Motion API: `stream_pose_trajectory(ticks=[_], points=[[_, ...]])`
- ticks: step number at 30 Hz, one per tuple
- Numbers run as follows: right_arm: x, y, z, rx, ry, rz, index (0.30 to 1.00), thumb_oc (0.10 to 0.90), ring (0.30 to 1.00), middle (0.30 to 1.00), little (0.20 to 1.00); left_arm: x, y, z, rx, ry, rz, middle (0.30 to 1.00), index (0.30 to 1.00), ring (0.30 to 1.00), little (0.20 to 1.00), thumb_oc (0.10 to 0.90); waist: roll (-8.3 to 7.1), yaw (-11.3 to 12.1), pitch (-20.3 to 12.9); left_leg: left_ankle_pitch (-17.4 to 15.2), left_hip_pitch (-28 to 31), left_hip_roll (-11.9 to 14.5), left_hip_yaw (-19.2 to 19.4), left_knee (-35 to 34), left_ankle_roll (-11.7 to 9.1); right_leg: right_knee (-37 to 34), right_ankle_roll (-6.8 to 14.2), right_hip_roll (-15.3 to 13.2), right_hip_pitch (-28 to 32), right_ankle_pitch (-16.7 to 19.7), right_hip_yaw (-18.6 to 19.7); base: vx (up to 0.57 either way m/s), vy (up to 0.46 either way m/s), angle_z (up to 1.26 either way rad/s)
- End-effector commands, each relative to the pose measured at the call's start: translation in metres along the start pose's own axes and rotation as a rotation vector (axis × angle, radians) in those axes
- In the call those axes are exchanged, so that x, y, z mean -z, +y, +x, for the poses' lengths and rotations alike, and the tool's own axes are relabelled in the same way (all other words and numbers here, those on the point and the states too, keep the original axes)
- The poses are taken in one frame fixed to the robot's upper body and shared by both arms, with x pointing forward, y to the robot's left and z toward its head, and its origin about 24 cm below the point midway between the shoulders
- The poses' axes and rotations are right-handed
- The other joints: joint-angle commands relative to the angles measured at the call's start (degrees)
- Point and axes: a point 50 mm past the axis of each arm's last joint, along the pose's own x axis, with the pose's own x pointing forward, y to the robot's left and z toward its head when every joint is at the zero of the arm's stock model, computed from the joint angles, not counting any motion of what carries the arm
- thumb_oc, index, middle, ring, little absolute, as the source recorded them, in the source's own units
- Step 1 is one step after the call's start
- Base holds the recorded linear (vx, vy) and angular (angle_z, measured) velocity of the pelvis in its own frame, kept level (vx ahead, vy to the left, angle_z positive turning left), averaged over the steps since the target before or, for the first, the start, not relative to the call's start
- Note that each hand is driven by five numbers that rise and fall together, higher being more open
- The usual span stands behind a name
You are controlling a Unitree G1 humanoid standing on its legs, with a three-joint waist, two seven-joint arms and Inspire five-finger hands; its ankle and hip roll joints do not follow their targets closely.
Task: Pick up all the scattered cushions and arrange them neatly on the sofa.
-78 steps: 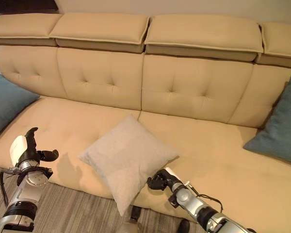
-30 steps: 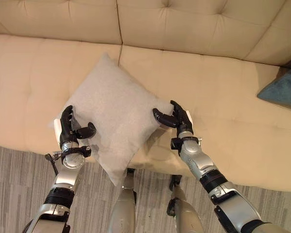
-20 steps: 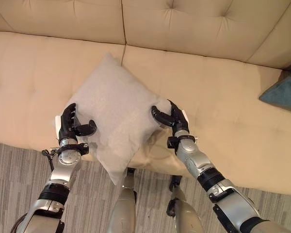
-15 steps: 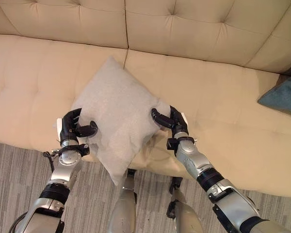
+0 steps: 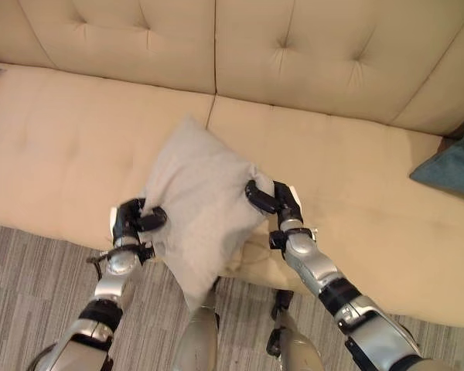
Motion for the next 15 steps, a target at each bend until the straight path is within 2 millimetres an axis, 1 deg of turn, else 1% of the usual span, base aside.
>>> stream_pose_trajectory(ticks=[1, 2, 3, 5, 7, 8, 9, 10, 12, 14, 15], points=[[-0.054, 0.049, -0.012, -0.197, -0.289, 0.125, 0.3, 0.4, 0.3, 0.3, 0.3, 0.013, -0.068, -0.021, 0.273, -0.014, -0.028, 0.3, 0.3, 0.3, 0.3, 0.4, -3.29, -2.2, -3.0, -11.3, -3.1, -2.5, 1.0, 9.6, 3.4, 7.0, 3.3, -5.6, 2.1, -6.7, 2.1, -0.01, 0.096, 0.04], [-0.053, 0.034, -0.016, -0.173, -0.315, 0.07, 0.3, 0.4, 0.3, 0.3, 0.3, 0.018, -0.07, -0.026, 0.295, -0.01, -0.023, 0.3, 0.3, 0.3, 0.3, 0.4, -3.29, -2.8, -2.6, -12.5, -2.5, -3.0, 1.4, 11.5, 3.9, 7.7, 3.4, -6.1, 3.3, -7.2, 2.4, -0.02, 0.169, 0.08], [-0.049, 0.012, -0.022, -0.126, -0.336, -0.006, 0.3, 0.4, 0.3, 0.3, 0.3, 0.026, -0.07, -0.035, 0.32, 0.011, -0.055, 0.3, 0.3, 0.3, 0.3, 0.4, -2.8, -3.9, -2.2, -14.3, -1.8, -3.6, 2.5, 14.0, 4.5, 8.5, 3.9, -7.0, 4.1, -7.1, 3.1, -0.04, 0.199, 0.08], [-0.045, -0.01, -0.026, -0.067, -0.335, -0.071, 0.3, 0.4, 0.3, 0.3, 0.3, 0.035, -0.066, -0.045, 0.332, 0.033, -0.106, 0.3, 0.3, 0.3, 0.3, 0.4, -2.16, -4.9, -2.6, -15.2, -0.8, -3.9, 4.4, 14.4, 5.1, 8.4, 4.7, -7.9, 3.9, -5.8, 4.0, -0.05, 0.196, -0.13], [-0.036, -0.026, -0.033, -0.017, -0.316, -0.086, 0.3, 0.4, 0.3, 0.3, 0.3, 0.044, -0.058, -0.054, 0.334, 0.053, -0.133, 0.3, 0.3, 0.3, 0.3, 0.4, -1.61, -5.8, -3.7, -15.0, 0.5, -3.7, 5.9, 13.3, 5.7, 9.5, 5.5, -8.6, 2.9, -3.0, 4.3, -0.04, 0.103, -0.48], [-0.036, -0.026, -0.033, -0.017, -0.316, -0.086, 0.3, 0.4, 0.3, 0.3, 0.3, 0.044, -0.058, -0.054, 0.334, 0.053, -0.133, 0.3, 0.3, 0.3, 0.3, 0.4, -1.66, -5.8, -3.8, -14.8, 0.3, -3.7, 5.9, 13.2, 5.8, 9.4, 5.5, -8.6, 2.7, -2.9, 4.3, -0.13, 0.064, -0.47], [-0.023, -0.042, -0.039, 0.048, -0.274, -0.073, 0.3, 0.4, 0.3, 0.3, 0.3, 0.049, -0.055, -0.06, 0.34, 0.07, -0.163, 0.3, 0.3, 0.3, 0.3, 0.4, -0.51, -6.8, -4.4, -13.9, 1.5, -2.8, 6.7, 12.1, 6.3, 12.7, 5.8, -8.3, 2.1, -2.9, 4.2, -0.12, 0.041, -0.29], [-0.019, -0.044, -0.041, 0.059, -0.259, -0.063, 0.3, 0.4, 0.3, 0.3, 0.3, 0.049, -0.053, -0.061, 0.345, 0.071, -0.158, 0.3, 0.3, 0.3, 0.3, 0.4, -0.26, -7.0, -4.9, -13.5, 1.7, -2.6, 6.6, 11.6, 6.4, 13.7, 5.6, -7.9, 2.1, -3.6, 4.3, -0.16, 0.032, -0.31], [-0.007, -0.052, -0.046, 0.106, -0.22, -0.022, 0.3, 0.4, 0.3, 0.3, 0.3, 0.05, -0.051, -0.063, 0.352, 0.072, -0.137, 0.3, 0.3, 0.3, 0.3, 0.4, 0.11, -7.1, -6.3, -12.3, 2.1, -2.5, 6.6, 10.3, 6.5, 17.0, 5.1, -6.0, 3.3, -6.6, 5.6, -0.1, -0.025, -0.2], [0.003, -0.059, -0.054, 0.139, -0.189, -0.003, 0.3, 0.4, 0.3, 0.3, 0.3, 0.05, -0.048, -0.065, 0.351, 0.063, -0.124, 0.3, 0.3, 0.3, 0.3, 0.4, 0.17, -7.1, -8.3, -11.0, 2.4, -2.8, 5.7, 8.8, 6.6, 20.0, 4.8, -3.4, 4.6, -8.5, 9.0, -0.1, -0.094, -0.13], [0.008, -0.062, -0.058, 0.155, -0.175, 0.014, 0.3, 0.4, 0.3, 0.3, 0.3, 0.051, -0.047, -0.066, 0.349, 0.068, -0.124, 0.3, 0.3, 0.3, 0.3, 0.4, -0.03, -7.3, -9.4, -10.3, 2.6, -3.1, 5.0, 8.1, 6.5, 21.4, 4.4, -1.7, 5.6, -9.6, 11.4, -0.11, -0.154, -0.03]])
